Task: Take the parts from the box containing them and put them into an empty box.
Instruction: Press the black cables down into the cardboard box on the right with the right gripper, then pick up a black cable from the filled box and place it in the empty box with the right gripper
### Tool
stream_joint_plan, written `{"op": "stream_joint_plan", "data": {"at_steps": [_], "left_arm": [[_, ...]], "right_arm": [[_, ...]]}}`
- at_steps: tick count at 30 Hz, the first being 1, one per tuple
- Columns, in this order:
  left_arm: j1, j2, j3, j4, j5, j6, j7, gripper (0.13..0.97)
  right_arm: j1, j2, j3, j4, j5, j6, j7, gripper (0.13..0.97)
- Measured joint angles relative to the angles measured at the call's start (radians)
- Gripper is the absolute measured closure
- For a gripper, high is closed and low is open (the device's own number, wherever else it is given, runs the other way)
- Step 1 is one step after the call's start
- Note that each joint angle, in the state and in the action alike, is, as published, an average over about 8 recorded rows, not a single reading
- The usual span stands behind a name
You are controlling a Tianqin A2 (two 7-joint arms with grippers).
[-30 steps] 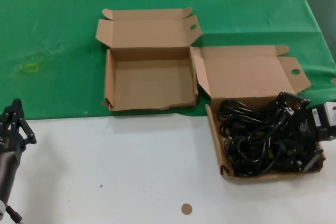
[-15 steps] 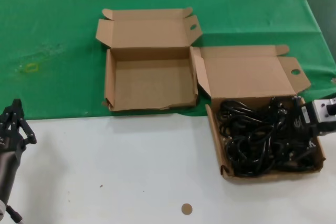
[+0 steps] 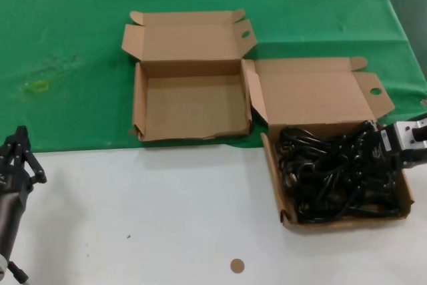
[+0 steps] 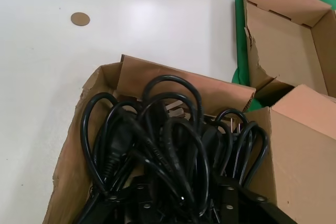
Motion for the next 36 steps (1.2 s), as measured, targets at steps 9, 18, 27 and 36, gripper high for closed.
{"op": "stream_joint_plan", "data": {"at_steps": [9, 18, 27, 36], "left_arm": [[0.0, 0.0, 0.0, 0.0, 0.0, 0.0, 0.0, 0.953], [0.0, 0.0, 0.0, 0.0, 0.0, 0.0, 0.0, 0.953], [0.0, 0.0, 0.0, 0.0, 0.0, 0.0, 0.0, 0.953], [0.0, 0.0, 0.0, 0.0, 0.0, 0.0, 0.0, 0.953]], "right_arm": [[-0.004, 0.004, 0.002, 0.004, -0.002, -0.005, 0.004, 0.757], [-0.019, 0.028, 0.014, 0.049, 0.015, -0.029, 0.046, 0.858], [-0.008, 0.047, 0.041, 0.108, 0.056, -0.064, 0.122, 0.883], [0.046, 0.023, 0.036, 0.159, 0.044, -0.063, 0.175, 0.885]]}}
